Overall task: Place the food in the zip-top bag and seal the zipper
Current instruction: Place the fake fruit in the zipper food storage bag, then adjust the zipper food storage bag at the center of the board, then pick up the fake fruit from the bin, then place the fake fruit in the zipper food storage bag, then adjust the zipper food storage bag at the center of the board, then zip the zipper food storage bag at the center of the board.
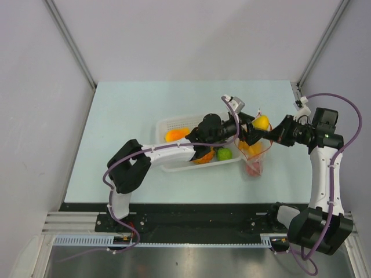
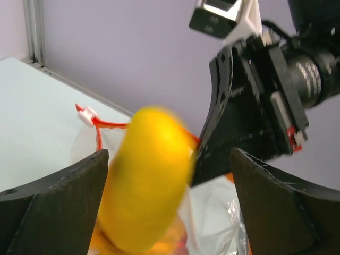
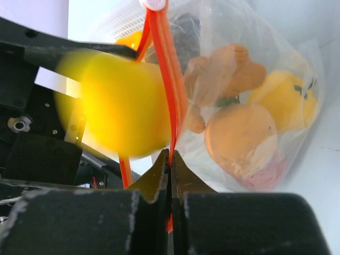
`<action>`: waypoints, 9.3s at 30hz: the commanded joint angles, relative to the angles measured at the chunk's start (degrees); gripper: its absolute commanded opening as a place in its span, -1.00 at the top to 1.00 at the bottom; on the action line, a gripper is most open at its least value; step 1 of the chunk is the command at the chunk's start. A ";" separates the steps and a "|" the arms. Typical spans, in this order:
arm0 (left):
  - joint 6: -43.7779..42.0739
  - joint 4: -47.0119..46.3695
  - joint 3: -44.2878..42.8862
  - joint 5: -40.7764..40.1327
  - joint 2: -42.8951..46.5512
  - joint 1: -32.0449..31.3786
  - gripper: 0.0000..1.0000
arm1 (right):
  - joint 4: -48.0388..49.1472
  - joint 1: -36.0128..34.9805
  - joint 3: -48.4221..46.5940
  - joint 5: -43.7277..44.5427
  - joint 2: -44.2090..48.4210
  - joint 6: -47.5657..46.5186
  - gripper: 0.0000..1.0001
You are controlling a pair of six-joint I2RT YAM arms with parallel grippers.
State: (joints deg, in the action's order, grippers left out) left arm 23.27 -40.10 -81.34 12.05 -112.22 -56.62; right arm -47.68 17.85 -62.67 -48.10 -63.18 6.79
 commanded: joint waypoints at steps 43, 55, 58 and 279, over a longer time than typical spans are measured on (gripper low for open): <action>-8.32 53.64 -27.21 21.10 6.23 6.44 1.00 | -11.57 5.09 -14.75 1.94 3.23 -13.38 1.00; -12.09 60.05 -27.12 18.27 -0.81 7.58 1.00 | -7.16 0.52 -4.64 16.01 1.39 -14.17 1.00; -12.20 59.18 -28.08 19.41 1.12 8.02 1.00 | -10.58 0.61 -11.12 11.39 0.51 -12.42 1.00; -79.34 96.43 -27.55 40.24 2.54 5.91 0.68 | 5.67 -11.17 10.56 -20.11 6.84 -63.74 -0.27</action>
State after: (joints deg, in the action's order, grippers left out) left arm -52.66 55.51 -104.60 49.76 -108.18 -50.24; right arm -41.32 6.50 -49.06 -65.43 -55.20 -51.07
